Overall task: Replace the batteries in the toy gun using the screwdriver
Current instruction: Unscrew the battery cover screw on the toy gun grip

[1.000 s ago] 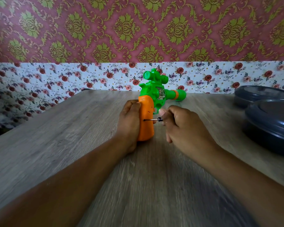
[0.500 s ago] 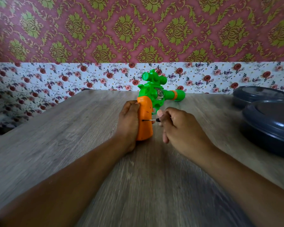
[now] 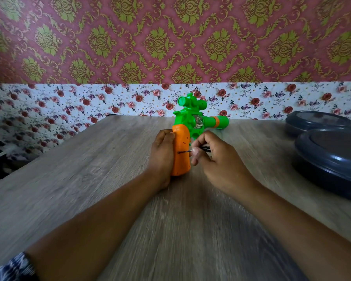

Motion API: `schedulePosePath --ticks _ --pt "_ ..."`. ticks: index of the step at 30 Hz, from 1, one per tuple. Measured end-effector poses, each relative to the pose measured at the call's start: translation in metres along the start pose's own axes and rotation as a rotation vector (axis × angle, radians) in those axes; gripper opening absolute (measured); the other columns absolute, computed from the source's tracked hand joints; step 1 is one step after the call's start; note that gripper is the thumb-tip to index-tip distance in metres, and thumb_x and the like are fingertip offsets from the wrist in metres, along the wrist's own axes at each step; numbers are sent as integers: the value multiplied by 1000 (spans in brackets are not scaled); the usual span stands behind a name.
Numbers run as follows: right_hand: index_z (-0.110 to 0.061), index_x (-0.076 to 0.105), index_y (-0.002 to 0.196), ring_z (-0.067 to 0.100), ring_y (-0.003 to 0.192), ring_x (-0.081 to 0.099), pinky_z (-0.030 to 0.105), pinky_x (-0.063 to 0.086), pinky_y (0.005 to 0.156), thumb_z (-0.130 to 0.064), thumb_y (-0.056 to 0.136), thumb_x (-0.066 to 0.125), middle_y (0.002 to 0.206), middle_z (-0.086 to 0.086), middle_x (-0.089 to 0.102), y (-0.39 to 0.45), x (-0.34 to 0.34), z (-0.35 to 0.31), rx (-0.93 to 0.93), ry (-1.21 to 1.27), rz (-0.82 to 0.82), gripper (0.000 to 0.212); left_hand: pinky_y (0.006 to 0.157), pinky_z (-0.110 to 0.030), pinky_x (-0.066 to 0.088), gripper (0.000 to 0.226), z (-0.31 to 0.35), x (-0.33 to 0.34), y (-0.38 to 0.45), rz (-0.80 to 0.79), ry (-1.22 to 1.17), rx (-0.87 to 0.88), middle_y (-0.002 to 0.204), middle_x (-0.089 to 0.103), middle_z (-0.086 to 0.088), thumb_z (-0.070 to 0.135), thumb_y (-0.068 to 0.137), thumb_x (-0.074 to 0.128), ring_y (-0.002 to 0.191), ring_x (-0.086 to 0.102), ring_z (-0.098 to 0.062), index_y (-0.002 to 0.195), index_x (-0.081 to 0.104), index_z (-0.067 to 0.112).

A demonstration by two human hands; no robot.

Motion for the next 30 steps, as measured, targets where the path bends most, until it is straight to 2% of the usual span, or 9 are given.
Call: schedulePosePath --ticks 4,8,11,17,19,22,25,27,30 --pt "-11 56 80 23 64 61 42 50 70 -44 95 36 65 8 66 1 -3 4 59 -201 5 41 54 -27 48 20 -1 1 0 -15 -24 -19 87 59 -11 25 99 36 62 61 -17 88 52 21" --pt "-12 52 79 24 61 60 42 51 64 -32 94 47 65 8 66 1 -5 0 -32 -210 15 25 53 -26 47 21 -2 0 0 -8 -4 -9 81 57 -7 25 99 37 67 59 -19 84 52 22" --pt "-19 50 81 22 66 62 40 51 64 -23 90 56 70 4 66 1 -4 -3 -83 -192 13 11 63 -30 47 22 -2 -1 2 13 19 4 82 55 -7 25 98 37 74 56 -21 82 52 23" --pt "-19 51 83 8 72 61 17 43 65 -6 89 56 74 -2 66 2 -4 0 -29 -37 -19 15 53 -26 48 21 0 0 0 3 -10 -2 83 58 -8 23 99 36 68 59 -20 85 52 21" --pt "-17 50 85 13 74 62 26 45 70 -15 91 53 76 0 65 1 0 1 -40 -40 -35 7 54 -26 48 21 0 0 1 14 0 3 82 57 -8 23 99 37 70 57 -20 84 52 21" --pt "-10 53 87 20 63 57 36 46 62 -30 95 44 73 7 64 1 1 2 -51 -133 -9 24 52 -25 48 21 -1 0 1 6 10 -2 85 57 -9 25 98 38 68 57 -16 85 53 22" --pt "-6 54 85 21 58 53 35 42 55 -29 97 41 72 11 62 4 0 3 -56 -245 -8 29 50 -24 46 20 -2 0 1 -2 10 -6 87 57 -9 26 99 38 68 58 -17 85 52 24" --pt "-12 49 80 13 54 45 30 33 50 -24 95 47 64 1 53 4 -1 1 -71 -252 -14 19 52 -25 47 21 -2 1 1 -1 9 -5 82 57 -8 26 99 38 67 59 -19 83 52 24" --pt "-18 50 79 15 62 53 32 42 57 -18 89 57 68 -3 56 4 -4 -1 -86 -219 0 13 62 -29 45 23 -2 0 2 21 33 7 76 54 -5 26 98 39 72 55 -22 78 52 23"
Point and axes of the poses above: each hand's wrist, its own y-axis towards the middle knuckle, its own x-axis out of the palm, z = x × y, the point moved 4 cm from there along y, towards the middle knuckle
